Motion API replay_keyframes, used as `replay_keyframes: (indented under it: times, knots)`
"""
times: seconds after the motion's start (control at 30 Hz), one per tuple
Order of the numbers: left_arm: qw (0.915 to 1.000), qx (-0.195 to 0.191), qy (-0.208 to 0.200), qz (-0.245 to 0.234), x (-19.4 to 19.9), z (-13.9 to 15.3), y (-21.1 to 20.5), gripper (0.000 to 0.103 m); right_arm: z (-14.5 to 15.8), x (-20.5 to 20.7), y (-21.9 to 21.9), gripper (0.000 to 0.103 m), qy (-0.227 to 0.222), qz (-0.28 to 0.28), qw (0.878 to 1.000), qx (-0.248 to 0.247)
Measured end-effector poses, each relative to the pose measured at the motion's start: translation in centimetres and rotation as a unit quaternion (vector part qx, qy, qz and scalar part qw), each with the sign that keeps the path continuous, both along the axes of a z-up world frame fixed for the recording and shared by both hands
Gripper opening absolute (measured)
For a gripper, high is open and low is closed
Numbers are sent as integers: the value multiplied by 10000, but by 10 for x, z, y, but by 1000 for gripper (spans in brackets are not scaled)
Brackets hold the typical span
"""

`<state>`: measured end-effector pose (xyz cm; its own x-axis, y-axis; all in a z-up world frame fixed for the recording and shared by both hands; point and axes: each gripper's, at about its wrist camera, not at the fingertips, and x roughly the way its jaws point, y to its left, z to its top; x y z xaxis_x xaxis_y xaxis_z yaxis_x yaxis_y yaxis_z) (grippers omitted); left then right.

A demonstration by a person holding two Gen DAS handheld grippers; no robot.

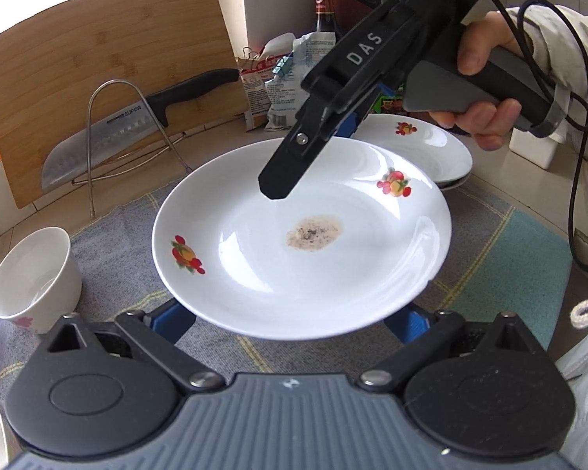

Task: Organize plates and bowls
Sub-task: 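Carry the stained plate with the right gripper over the stacked plates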

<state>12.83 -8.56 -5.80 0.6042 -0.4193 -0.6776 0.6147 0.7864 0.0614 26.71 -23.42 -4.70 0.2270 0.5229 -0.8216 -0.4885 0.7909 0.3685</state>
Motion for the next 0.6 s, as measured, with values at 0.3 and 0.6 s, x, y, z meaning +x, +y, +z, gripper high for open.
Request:
replay_keyframes:
  times: [0.3,0.6]
  knots:
    - [9996,35,-11,-276,-11,5,-15,100,8,-22,-20,103,-40,-277,9996,13]
    - [9980,4,45,-624,-15,7,-35,100,11,-40,-48,103,-77,-588,9982,-32]
